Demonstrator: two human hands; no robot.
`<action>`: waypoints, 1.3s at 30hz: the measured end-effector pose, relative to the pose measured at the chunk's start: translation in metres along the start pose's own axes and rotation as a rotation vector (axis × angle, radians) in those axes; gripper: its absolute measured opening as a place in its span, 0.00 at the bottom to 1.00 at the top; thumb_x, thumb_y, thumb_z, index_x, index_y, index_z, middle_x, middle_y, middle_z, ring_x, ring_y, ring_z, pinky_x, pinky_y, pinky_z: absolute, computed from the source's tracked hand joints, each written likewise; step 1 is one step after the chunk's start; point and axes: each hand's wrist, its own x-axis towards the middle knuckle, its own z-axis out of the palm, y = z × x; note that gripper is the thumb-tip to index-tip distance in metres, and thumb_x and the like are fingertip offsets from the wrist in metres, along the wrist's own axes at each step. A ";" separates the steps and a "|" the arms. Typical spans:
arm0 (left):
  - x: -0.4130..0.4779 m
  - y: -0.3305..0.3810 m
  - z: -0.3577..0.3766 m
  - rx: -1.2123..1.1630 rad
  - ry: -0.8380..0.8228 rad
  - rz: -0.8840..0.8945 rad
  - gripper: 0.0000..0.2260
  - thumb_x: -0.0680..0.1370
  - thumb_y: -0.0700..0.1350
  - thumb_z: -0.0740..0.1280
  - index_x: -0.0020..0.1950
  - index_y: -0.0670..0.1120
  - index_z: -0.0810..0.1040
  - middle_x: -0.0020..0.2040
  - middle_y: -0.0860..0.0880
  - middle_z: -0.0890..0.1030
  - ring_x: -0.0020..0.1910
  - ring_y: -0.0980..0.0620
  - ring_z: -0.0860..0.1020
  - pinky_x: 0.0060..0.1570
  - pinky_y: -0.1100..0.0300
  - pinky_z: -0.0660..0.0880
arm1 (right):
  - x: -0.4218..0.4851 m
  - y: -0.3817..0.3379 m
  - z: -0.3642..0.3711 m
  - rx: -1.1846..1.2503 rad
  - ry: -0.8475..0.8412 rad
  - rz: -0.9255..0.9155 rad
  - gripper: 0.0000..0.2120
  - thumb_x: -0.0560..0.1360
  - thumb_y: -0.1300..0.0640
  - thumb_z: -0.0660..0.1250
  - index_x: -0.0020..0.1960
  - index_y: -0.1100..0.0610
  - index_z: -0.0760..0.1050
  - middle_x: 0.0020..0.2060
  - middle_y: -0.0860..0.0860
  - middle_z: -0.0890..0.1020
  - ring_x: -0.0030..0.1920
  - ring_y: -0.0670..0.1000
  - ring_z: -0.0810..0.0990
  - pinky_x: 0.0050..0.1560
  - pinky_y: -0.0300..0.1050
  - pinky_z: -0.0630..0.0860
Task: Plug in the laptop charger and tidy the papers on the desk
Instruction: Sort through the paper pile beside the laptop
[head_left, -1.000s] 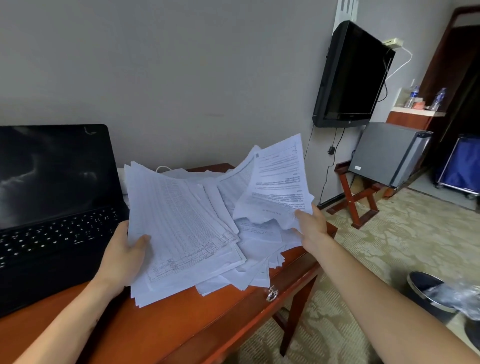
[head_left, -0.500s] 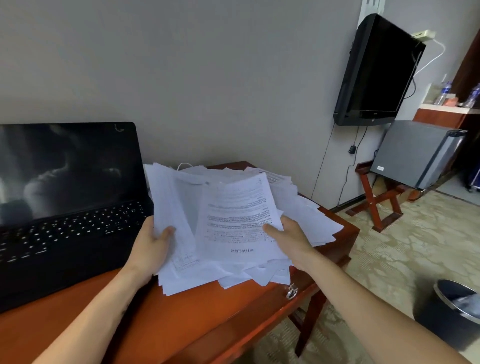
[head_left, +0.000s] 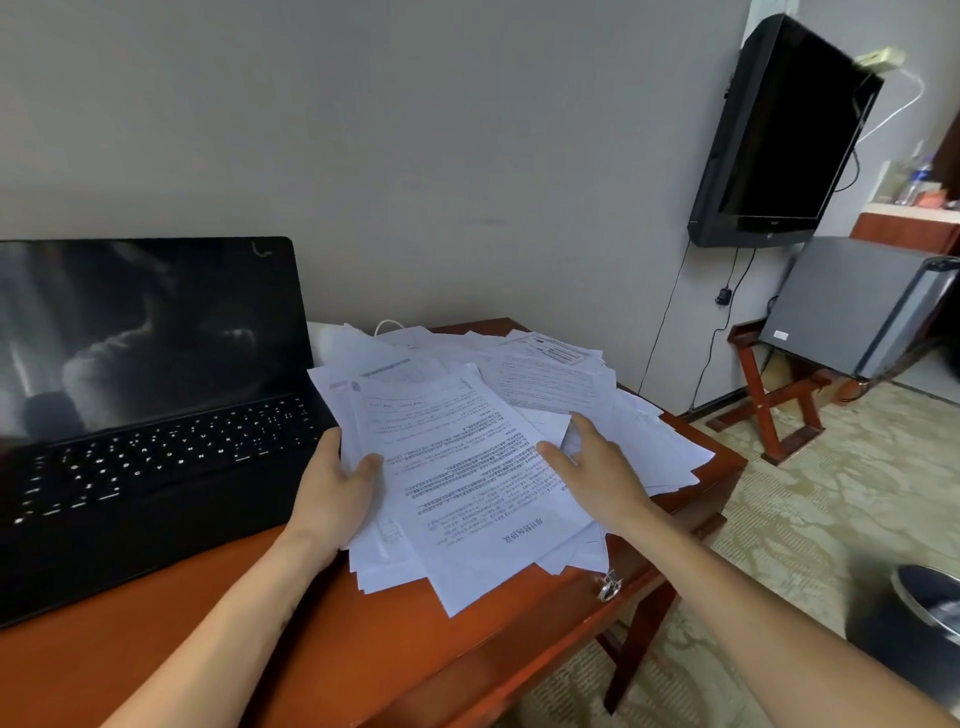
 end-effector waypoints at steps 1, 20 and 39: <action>-0.001 0.001 0.000 -0.033 0.003 0.001 0.10 0.85 0.42 0.65 0.66 0.49 0.75 0.59 0.53 0.83 0.56 0.52 0.83 0.52 0.54 0.80 | 0.001 0.000 0.001 -0.015 0.013 0.010 0.43 0.72 0.24 0.58 0.79 0.47 0.57 0.67 0.48 0.78 0.64 0.53 0.79 0.61 0.57 0.79; 0.001 0.014 -0.014 -0.171 -0.097 -0.057 0.11 0.83 0.43 0.70 0.64 0.51 0.77 0.56 0.51 0.87 0.51 0.48 0.87 0.53 0.45 0.84 | 0.042 -0.008 0.009 -0.174 0.182 -0.135 0.15 0.84 0.50 0.61 0.41 0.57 0.71 0.33 0.49 0.74 0.36 0.51 0.72 0.32 0.46 0.64; 0.000 0.014 -0.019 -0.062 -0.263 -0.030 0.19 0.82 0.31 0.64 0.67 0.50 0.80 0.60 0.49 0.86 0.60 0.47 0.85 0.64 0.41 0.78 | 0.003 -0.025 0.039 0.439 0.112 -0.084 0.17 0.80 0.55 0.61 0.39 0.51 0.85 0.32 0.41 0.83 0.36 0.43 0.80 0.40 0.42 0.74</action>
